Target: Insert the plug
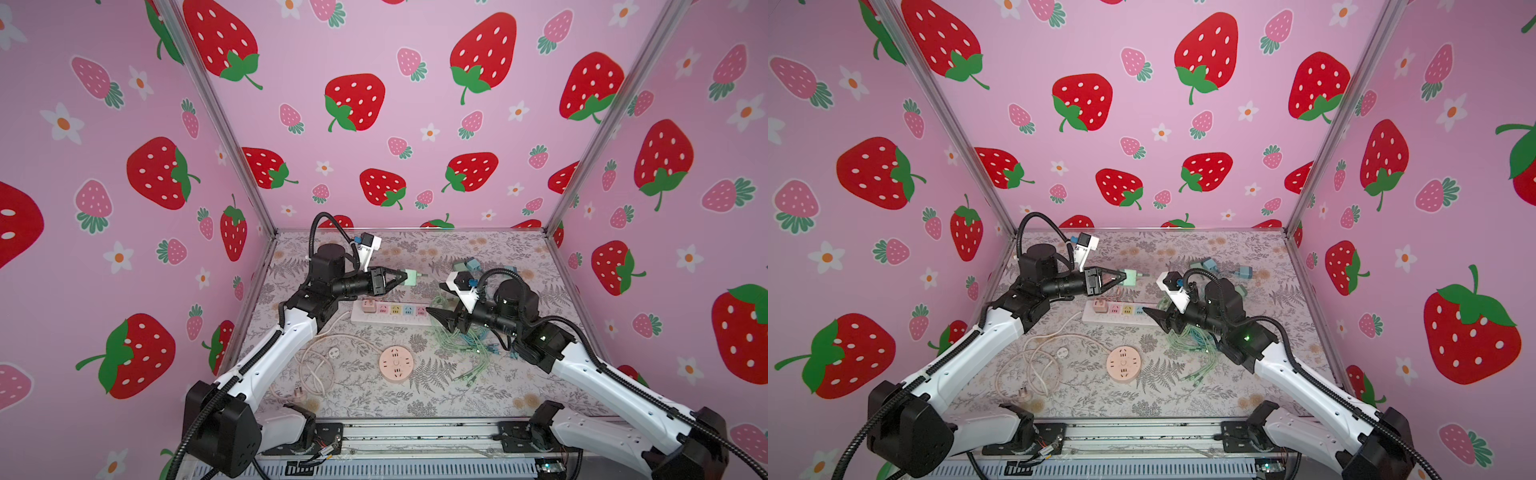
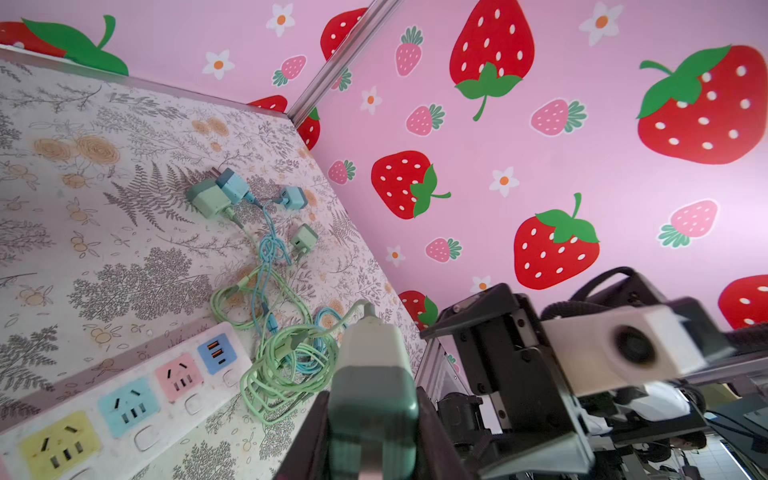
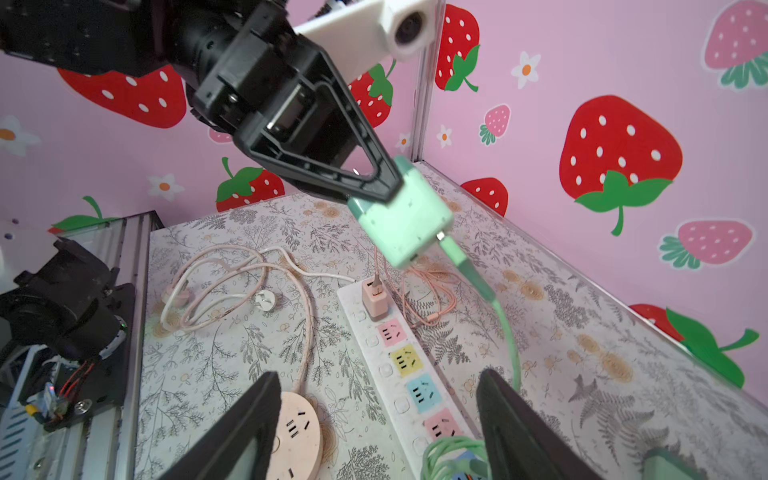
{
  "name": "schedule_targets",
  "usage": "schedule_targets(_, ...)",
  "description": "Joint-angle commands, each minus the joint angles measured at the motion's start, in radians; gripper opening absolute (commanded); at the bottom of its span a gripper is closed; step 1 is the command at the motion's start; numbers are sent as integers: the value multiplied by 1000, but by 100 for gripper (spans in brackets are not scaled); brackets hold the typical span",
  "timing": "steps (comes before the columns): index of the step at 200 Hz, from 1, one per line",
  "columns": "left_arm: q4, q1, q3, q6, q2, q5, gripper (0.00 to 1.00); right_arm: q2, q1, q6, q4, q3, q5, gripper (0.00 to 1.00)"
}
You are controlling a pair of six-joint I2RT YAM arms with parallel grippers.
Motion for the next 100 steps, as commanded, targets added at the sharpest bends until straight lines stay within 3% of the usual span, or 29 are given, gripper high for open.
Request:
schedule_targets(1,212,0,-28,-65,-19,47,0,-19,-40,194,176,-67,-185,76)
schedule_targets(74,421,-29,-109,-77,-63,106,0,97,-55,524,635,-147,-298,73)
schedule_targets(100,457,-56,-131,-48,-82,120,0,146,-57,591,707,-124,-301,71)
